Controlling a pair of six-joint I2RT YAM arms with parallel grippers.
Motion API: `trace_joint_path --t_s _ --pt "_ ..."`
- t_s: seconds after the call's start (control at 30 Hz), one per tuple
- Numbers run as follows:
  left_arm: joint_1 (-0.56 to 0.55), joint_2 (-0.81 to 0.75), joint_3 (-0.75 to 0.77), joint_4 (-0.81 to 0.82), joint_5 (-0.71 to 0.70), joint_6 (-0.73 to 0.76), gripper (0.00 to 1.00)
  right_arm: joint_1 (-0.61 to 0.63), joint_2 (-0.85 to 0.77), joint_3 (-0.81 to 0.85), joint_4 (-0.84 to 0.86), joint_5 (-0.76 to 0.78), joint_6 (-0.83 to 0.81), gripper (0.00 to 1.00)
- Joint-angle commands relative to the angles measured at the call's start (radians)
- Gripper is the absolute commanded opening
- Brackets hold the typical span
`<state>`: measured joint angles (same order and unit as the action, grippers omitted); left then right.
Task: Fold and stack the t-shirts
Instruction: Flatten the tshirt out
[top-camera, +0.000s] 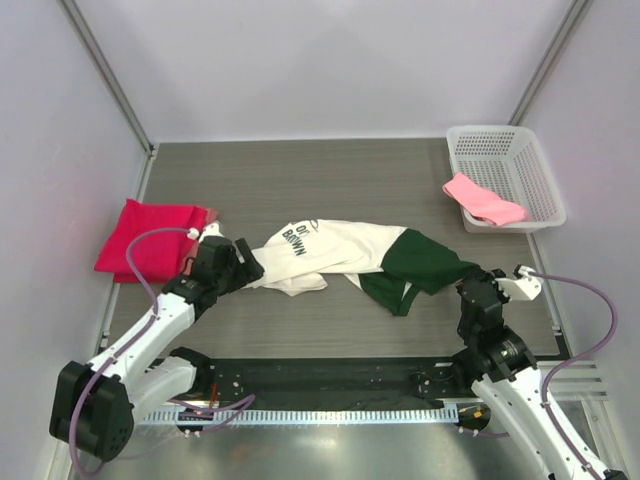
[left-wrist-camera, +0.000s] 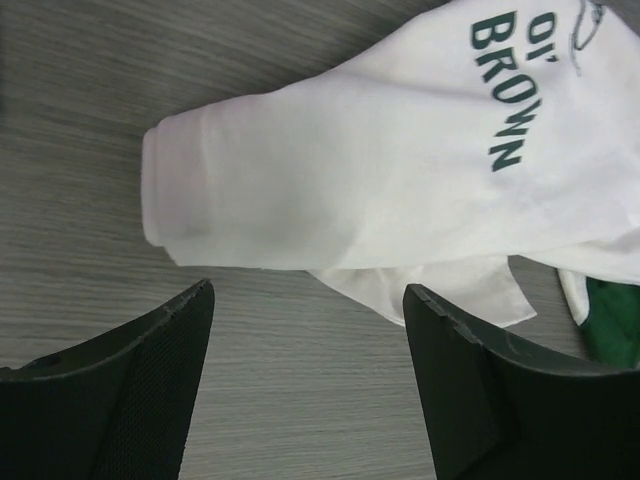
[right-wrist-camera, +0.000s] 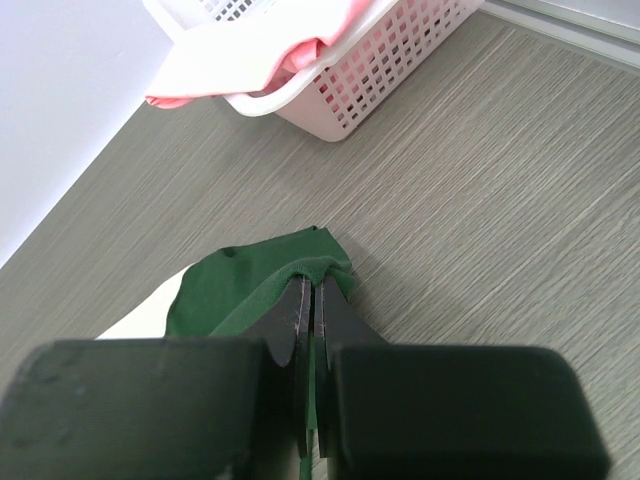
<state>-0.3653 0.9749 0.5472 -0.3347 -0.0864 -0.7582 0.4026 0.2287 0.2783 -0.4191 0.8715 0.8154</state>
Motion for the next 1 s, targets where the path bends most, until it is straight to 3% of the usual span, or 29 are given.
trace_joint_path --t_s 0.0,0.17,0.37,0.57,0.6,0.63,0.8,0.97 --pt "0.005 -0.010 -0.035 -0.018 -0.076 -0.045 0.78 -0.001 -0.015 0.021 0.046 0.032 0.010 0.01" --pt "0.054 0.025 -0.084 0.039 -0.082 -0.069 0.76 -0.001 -0.017 0.018 0.052 0.021 0.004 0.01" --pt "0.080 0.169 -0.067 0.138 -0.085 -0.058 0.61 -0.002 -0.002 0.019 0.059 0.015 0.002 0.01" --pt "0.088 0.307 0.022 0.171 -0.047 -0.061 0.32 -0.001 -0.008 0.018 0.059 0.012 -0.001 0.01" --pt "0.088 0.314 0.031 0.171 -0.038 -0.056 0.08 -0.001 -0.008 0.018 0.060 0.011 -0.001 0.01" --pt "0.089 0.305 0.037 0.161 -0.027 -0.053 0.00 -0.001 -0.009 0.018 0.059 0.011 -0.001 0.01" --pt "0.089 0.124 0.000 0.102 0.071 -0.056 0.00 -0.002 -0.005 0.018 0.059 0.009 0.001 0.01" --pt "0.086 -0.195 -0.035 -0.107 0.232 -0.096 0.00 -0.001 0.003 0.019 0.060 0.015 0.001 0.01"
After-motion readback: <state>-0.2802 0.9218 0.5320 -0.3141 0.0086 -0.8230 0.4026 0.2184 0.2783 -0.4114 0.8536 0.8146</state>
